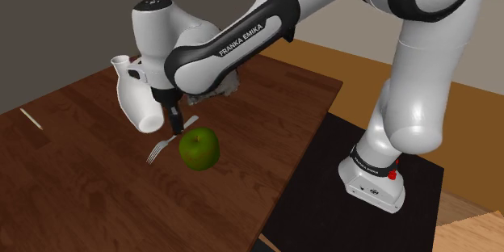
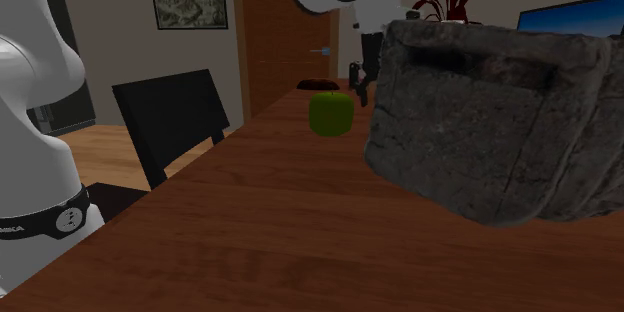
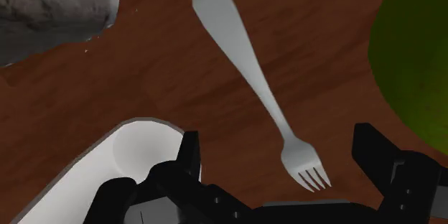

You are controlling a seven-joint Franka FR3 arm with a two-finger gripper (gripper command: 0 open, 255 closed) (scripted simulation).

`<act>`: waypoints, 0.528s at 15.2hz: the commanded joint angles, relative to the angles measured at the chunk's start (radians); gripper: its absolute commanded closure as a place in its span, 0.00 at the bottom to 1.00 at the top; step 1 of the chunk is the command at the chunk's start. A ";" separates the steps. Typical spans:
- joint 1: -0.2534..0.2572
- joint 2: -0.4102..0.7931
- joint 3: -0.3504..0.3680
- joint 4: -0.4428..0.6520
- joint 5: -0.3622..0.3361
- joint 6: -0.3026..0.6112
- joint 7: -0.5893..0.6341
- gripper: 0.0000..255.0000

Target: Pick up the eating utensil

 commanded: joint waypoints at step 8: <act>0.044 0.116 0.015 0.037 -0.050 0.072 -0.017 0.00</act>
